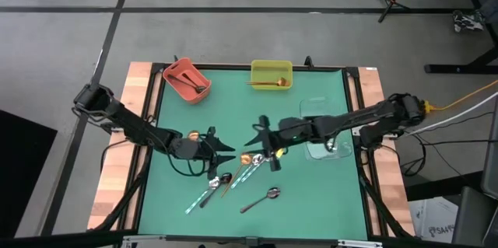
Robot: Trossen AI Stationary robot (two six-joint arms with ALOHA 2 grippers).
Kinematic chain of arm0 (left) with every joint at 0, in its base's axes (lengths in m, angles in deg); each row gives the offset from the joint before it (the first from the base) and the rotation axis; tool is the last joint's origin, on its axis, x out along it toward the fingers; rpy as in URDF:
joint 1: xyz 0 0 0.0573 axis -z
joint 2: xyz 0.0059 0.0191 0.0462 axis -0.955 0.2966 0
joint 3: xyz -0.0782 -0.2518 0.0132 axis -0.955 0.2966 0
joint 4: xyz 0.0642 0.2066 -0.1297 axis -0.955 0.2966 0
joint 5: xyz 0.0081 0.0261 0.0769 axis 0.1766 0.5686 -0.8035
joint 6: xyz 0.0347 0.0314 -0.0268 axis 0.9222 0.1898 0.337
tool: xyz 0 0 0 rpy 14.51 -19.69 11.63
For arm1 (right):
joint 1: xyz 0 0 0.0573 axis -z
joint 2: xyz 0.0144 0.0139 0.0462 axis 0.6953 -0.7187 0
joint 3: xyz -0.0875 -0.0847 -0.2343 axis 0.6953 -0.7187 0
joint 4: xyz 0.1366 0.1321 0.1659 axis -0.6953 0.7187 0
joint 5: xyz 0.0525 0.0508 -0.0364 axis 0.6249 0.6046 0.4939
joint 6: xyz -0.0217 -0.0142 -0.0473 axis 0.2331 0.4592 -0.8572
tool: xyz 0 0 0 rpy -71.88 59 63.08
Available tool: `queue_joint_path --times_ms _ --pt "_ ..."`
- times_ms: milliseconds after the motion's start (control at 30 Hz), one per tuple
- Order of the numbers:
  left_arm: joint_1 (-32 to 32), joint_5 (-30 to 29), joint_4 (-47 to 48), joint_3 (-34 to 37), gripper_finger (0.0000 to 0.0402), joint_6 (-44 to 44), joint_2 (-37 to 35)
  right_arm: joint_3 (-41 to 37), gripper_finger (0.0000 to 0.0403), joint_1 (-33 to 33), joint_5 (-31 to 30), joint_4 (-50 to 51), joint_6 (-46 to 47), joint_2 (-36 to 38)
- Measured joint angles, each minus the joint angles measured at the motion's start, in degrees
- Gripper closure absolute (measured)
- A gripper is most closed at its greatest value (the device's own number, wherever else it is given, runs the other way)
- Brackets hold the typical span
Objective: Sort silverware by color (type)
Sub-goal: Put the white patterned spoon into the transparent bin
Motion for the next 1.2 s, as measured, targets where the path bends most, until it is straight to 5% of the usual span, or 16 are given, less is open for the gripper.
queue_joint_path --times_ms 333,733,1200 --pt "3.0 0.0 3.9 0.0 0.0284 -3.9 0.0 12.4 0.0297 -0.1 2.5 15.8 -4.6 -10.3" --pt "5.8 0.0 7.9 0.0 0.0284 -6.1 0.0 13.3 0.0297 -0.6 5.7 33.6 -4.8 -11.8" --pt "5.9 -0.4 8.4 0.0 0.0284 -6.0 0.0 13.2 0.0297 -4.3 2.2 35.4 -4.8 -18.2"
